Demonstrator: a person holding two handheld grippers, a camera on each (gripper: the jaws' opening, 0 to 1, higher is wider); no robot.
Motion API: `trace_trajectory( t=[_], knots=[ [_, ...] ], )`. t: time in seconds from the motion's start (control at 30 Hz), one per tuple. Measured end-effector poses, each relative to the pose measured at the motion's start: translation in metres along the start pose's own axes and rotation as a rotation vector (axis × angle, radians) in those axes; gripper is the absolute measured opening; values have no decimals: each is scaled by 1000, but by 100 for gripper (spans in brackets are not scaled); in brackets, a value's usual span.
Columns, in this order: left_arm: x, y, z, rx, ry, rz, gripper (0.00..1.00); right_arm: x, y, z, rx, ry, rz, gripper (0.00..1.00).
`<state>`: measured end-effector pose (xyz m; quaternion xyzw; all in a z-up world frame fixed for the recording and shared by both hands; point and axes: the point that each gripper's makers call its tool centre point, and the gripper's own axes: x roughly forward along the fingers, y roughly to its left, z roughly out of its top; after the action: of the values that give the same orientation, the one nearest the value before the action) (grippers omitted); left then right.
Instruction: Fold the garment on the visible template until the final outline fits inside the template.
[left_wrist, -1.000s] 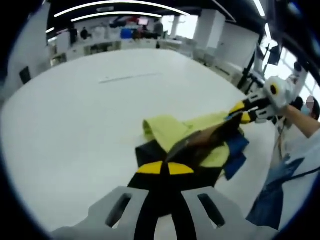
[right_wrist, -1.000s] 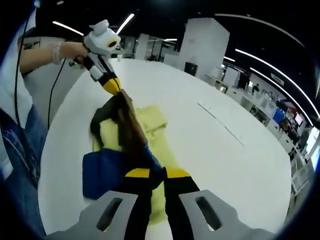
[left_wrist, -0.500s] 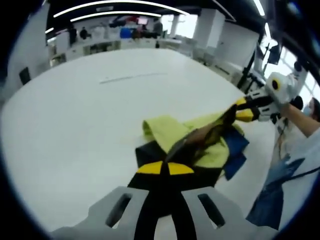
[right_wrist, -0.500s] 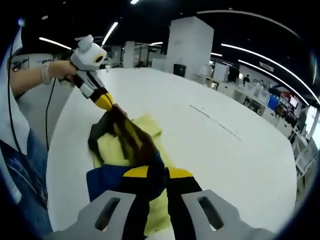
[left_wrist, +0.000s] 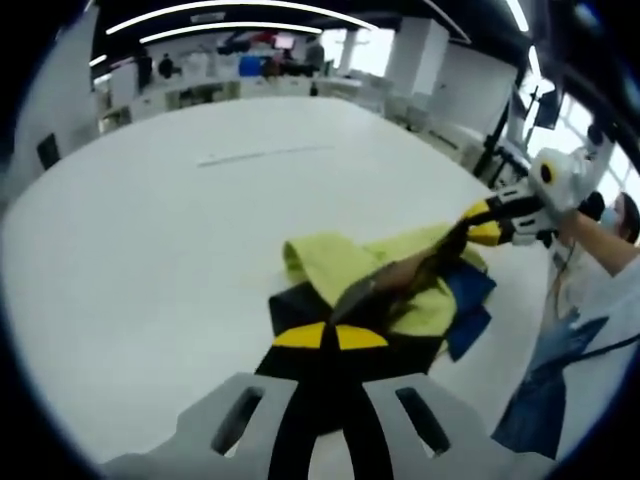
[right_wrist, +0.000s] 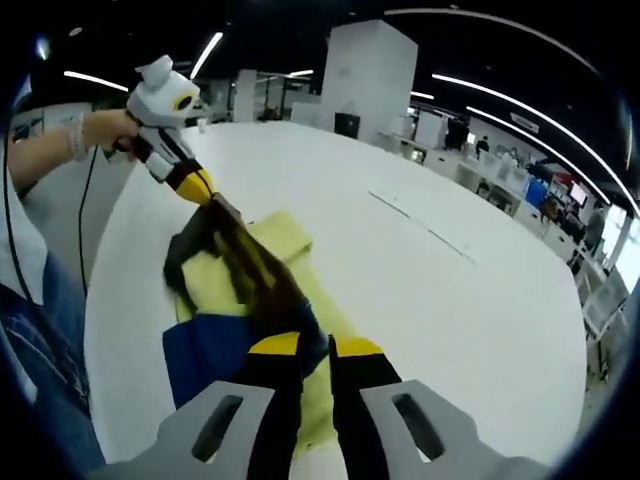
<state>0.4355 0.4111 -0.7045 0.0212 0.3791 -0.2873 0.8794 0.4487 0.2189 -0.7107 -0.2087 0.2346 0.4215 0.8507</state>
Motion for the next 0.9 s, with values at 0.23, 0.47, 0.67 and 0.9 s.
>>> trace_trajectory(
  t=[0.23, 0.47, 0.67, 0.9],
  knots=[
    [-1, -1, -1, -3, 0, -1, 0, 1, 3, -12, 8, 33, 10, 6],
    [-1, 0, -2, 3, 6, 8, 0, 0, 0, -16, 16, 39, 4, 3],
    [-4, -2, 2, 12, -13, 13, 0, -11, -7, -12, 14, 24, -14, 2],
    [-6, -4, 6, 27, -18, 22, 0, -15, -10, -7, 4, 14, -34, 1]
  ],
)
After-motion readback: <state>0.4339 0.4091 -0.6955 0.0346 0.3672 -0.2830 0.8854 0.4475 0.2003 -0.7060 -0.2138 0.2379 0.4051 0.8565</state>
